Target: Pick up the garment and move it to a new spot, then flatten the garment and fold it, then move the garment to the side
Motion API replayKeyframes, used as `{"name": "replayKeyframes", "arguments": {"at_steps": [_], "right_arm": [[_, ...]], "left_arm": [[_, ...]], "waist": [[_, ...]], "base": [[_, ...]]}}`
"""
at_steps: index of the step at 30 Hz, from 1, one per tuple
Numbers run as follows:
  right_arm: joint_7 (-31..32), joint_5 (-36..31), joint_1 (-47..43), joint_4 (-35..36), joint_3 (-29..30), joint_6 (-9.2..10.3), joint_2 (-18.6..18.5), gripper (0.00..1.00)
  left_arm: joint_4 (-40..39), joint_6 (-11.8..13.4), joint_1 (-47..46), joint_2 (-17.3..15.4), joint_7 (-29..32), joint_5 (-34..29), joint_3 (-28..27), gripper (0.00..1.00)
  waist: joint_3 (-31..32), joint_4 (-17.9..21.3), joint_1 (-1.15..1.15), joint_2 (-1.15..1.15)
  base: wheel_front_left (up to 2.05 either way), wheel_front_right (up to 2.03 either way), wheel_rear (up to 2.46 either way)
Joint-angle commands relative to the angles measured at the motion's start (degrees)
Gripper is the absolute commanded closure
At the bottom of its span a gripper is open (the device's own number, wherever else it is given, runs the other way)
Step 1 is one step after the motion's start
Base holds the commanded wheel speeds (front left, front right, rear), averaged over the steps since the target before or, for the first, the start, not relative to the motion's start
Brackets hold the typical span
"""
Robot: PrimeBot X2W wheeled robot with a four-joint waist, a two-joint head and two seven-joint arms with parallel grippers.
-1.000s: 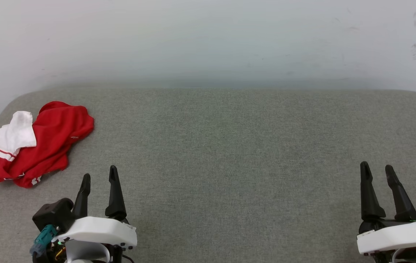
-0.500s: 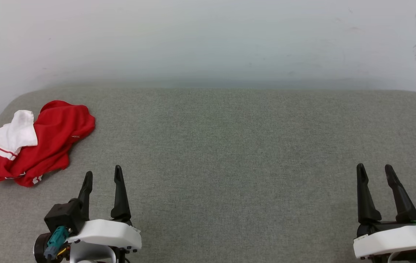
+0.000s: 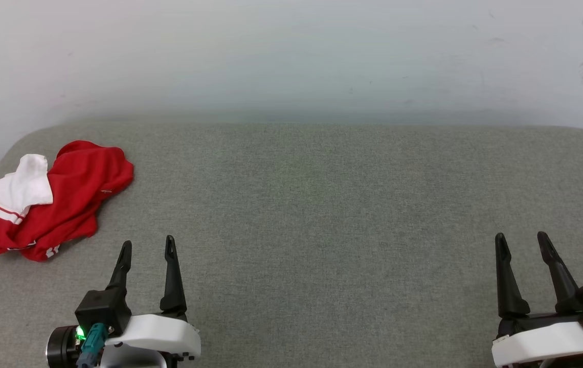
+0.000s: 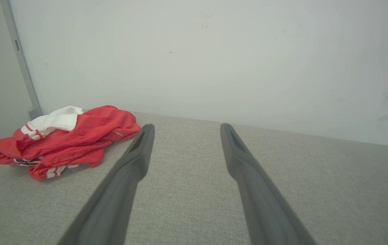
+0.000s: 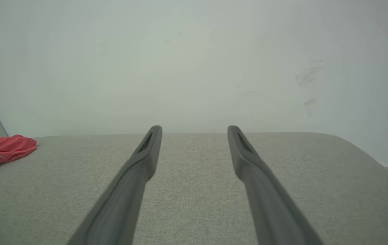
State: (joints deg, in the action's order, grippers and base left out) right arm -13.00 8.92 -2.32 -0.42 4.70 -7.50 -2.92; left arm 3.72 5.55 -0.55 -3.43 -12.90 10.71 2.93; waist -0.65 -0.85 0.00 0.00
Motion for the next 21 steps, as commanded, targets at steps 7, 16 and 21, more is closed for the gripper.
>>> {"name": "replayKeyframes", "arguments": {"at_steps": [7,16,21], "right_arm": [[-1.2,-3.4,-0.5,0.8,-0.1,0.02,0.1,0.00],[-1.9,-4.9,-1.1,0.5,-0.3,0.03,0.1,0.00],[-2.3,-5.5,-1.2,0.4,-0.3,0.03,0.1,0.00]], "left_arm": [[0.5,-0.9,0.6,0.3,-1.2,-3.5,-0.3,0.00],[1.1,-1.8,0.9,0.5,-2.1,-5.4,-0.9,0.00],[1.5,-2.3,0.9,0.5,-2.4,-5.9,-1.3,0.00]], "waist": [[0.1,-0.2,0.00,0.00],[0.1,-0.3,0.00,0.00],[0.0,-0.3,0.00,0.00]], "base": [[0.00,0.00,0.00],[0.00,0.00,0.00],[0.00,0.00,0.00]]}}
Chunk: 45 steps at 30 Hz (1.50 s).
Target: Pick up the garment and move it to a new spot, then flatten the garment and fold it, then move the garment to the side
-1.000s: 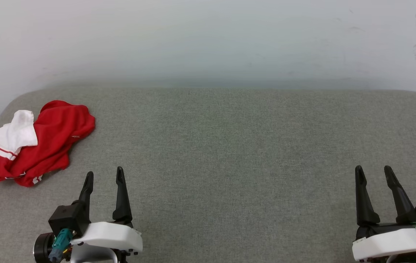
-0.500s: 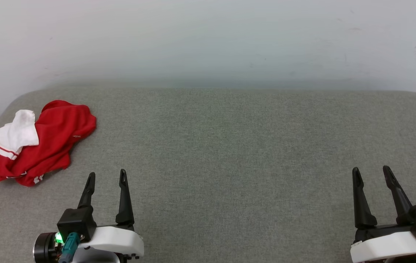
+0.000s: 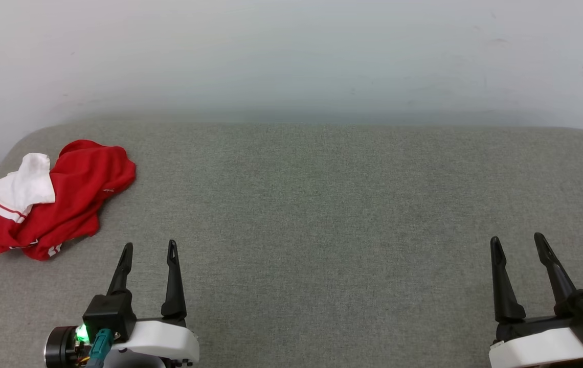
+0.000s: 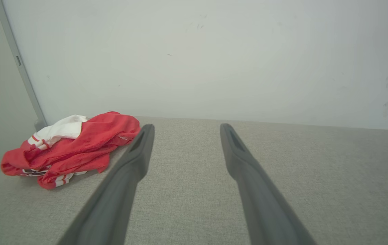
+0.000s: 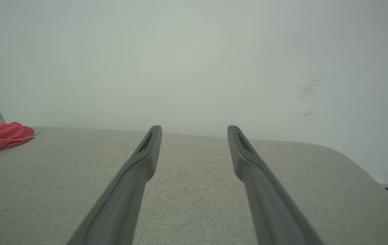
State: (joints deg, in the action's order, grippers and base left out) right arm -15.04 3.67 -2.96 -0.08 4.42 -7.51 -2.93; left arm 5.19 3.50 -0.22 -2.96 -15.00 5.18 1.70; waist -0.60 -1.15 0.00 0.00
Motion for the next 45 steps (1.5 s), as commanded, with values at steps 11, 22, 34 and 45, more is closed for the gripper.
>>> {"name": "replayKeyframes", "arguments": {"at_steps": [11,22,34,45], "right_arm": [[-0.2,2.5,-0.5,-1.1,0.1,0.04,0.1,0.00],[-0.2,3.6,-0.7,-1.6,0.1,0.04,0.1,0.00],[-0.2,3.8,-0.9,-1.5,-0.2,0.04,0.1,0.00],[-0.2,3.2,-1.2,-1.0,-0.7,0.04,0.1,0.00]], "left_arm": [[1.1,-0.7,0.4,0.1,-0.2,2.5,-0.1,0.00],[2.3,-1.2,0.2,0.1,-0.2,3.7,0.0,0.00],[2.3,-1.1,-0.1,0.1,-0.2,3.2,0.0,0.00],[1.9,-0.5,-0.5,0.1,-0.2,3.3,-0.7,0.00]], "waist": [[0.1,0.1,0.00,0.00],[0.1,0.0,0.00,0.00],[0.1,-1.3,0.00,0.00],[-0.3,-6.2,0.00,0.00]], "base": [[0.00,0.00,0.00],[0.00,0.00,0.00],[0.00,0.00,0.00],[0.00,0.00,0.00]]}}
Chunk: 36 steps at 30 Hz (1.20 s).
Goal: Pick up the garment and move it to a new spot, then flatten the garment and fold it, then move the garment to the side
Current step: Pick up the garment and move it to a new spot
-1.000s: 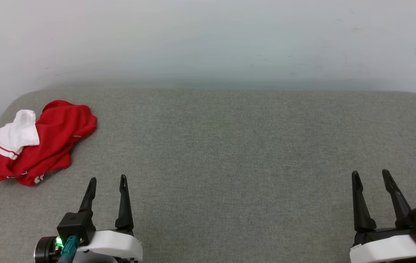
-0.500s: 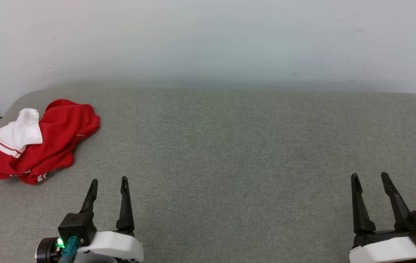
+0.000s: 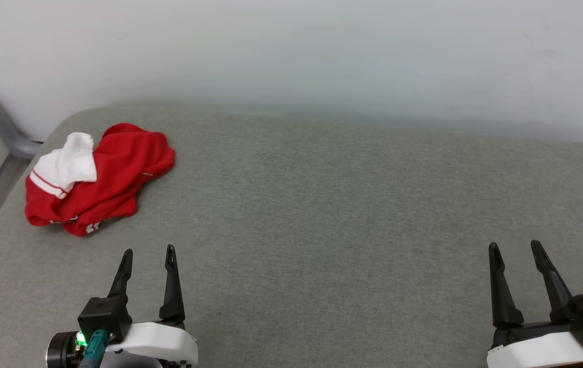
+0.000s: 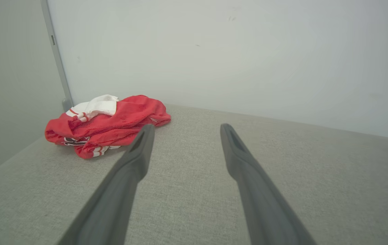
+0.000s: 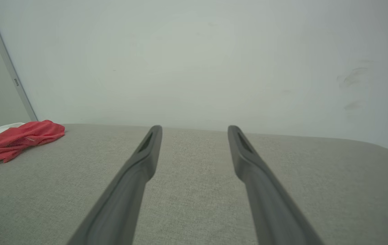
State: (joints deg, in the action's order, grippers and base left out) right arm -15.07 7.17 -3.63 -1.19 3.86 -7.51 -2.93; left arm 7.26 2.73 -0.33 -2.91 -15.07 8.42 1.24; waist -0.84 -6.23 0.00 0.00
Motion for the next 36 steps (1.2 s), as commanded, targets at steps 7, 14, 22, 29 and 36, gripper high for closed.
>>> {"name": "replayKeyframes", "arguments": {"at_steps": [7,14,22,29,36], "right_arm": [[-0.2,-0.7,-0.5,0.5,-0.3,0.04,0.1,0.00],[-0.2,-0.8,-0.5,0.7,-0.5,0.04,0.1,0.00],[-0.2,-0.8,-0.5,0.6,-0.9,0.04,0.1,0.00],[-0.2,-0.9,-0.6,0.7,-1.1,0.04,0.1,0.00],[-0.2,-0.9,-0.6,0.7,-1.3,0.04,0.1,0.00]], "left_arm": [[-0.3,0.5,-0.4,0.0,-0.2,-0.1,-0.9,0.00],[-0.3,0.5,-0.7,0.0,-0.2,-0.2,-1.5,0.00],[-0.2,0.7,-0.8,0.0,-0.2,0.2,-2.1,0.00],[-0.3,0.9,-0.6,0.0,-0.2,0.3,-2.4,0.00],[-0.3,1.0,-0.2,0.1,-0.2,0.6,-2.9,0.00]], "waist": [[-0.4,-5.4,0.00,0.00],[-0.7,-9.9,0.00,0.00],[-0.8,-15.2,0.00,0.00],[-0.8,-19.5,0.00,0.00],[-0.8,-22.2,0.00,0.00]], "base": [[0.00,0.00,0.00],[0.00,0.00,0.00],[0.00,0.00,0.00],[0.00,0.00,0.00],[0.00,0.00,0.00]]}}
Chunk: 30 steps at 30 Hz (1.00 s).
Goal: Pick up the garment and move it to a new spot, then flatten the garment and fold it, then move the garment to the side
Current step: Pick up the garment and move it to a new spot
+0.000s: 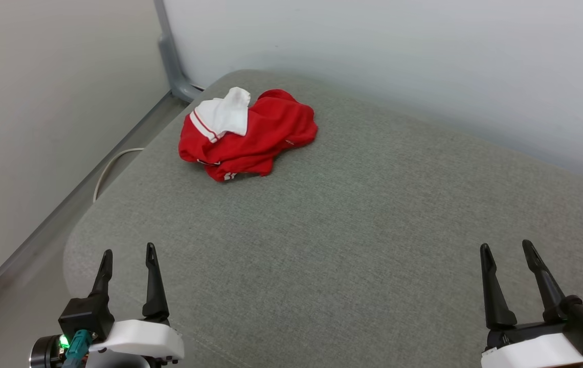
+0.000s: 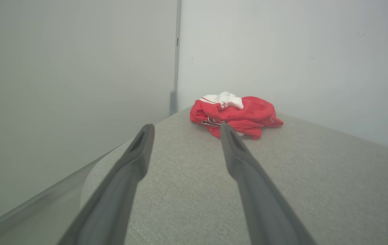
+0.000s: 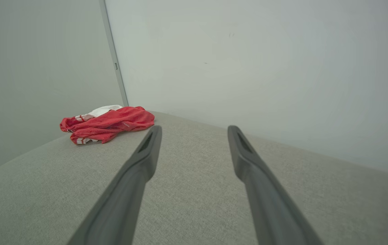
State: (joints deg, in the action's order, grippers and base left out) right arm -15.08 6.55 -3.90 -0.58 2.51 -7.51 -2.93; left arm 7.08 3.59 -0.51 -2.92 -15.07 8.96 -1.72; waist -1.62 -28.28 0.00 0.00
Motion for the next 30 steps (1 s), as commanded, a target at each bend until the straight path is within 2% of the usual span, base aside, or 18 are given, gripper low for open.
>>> {"name": "replayKeyframes", "arguments": {"at_steps": [1,16,22,30], "right_arm": [[-0.1,-0.4,-0.2,0.1,0.0,0.04,0.1,0.00],[-0.1,-0.3,0.5,-0.3,-0.8,0.04,0.1,0.00],[-0.1,-1.2,1.4,0.2,-1.0,0.04,0.1,0.00],[-0.1,-4.4,3.3,1.5,-0.7,0.04,0.1,0.00]], "left_arm": [[-0.2,0.2,0.1,0.1,-0.2,0.2,-0.1,0.00],[0.2,-0.2,-1.4,0.1,-0.2,0.2,-1.0,0.00],[1.2,-3.0,-6.3,-0.2,-0.2,-1.2,-3.2,0.00],[3.8,-7.8,-18.8,-2.4,-0.2,-0.5,-9.3,0.00]], "waist": [[0.0,-0.7,0.00,0.00],[-0.3,-0.9,0.00,0.00],[-1.9,1.1,0.00,0.00],[-7.4,4.7,0.00,0.00]], "base": [[0.00,0.00,0.00],[0.00,0.00,0.00],[0.00,0.00,0.00],[0.00,0.00,0.00]]}}
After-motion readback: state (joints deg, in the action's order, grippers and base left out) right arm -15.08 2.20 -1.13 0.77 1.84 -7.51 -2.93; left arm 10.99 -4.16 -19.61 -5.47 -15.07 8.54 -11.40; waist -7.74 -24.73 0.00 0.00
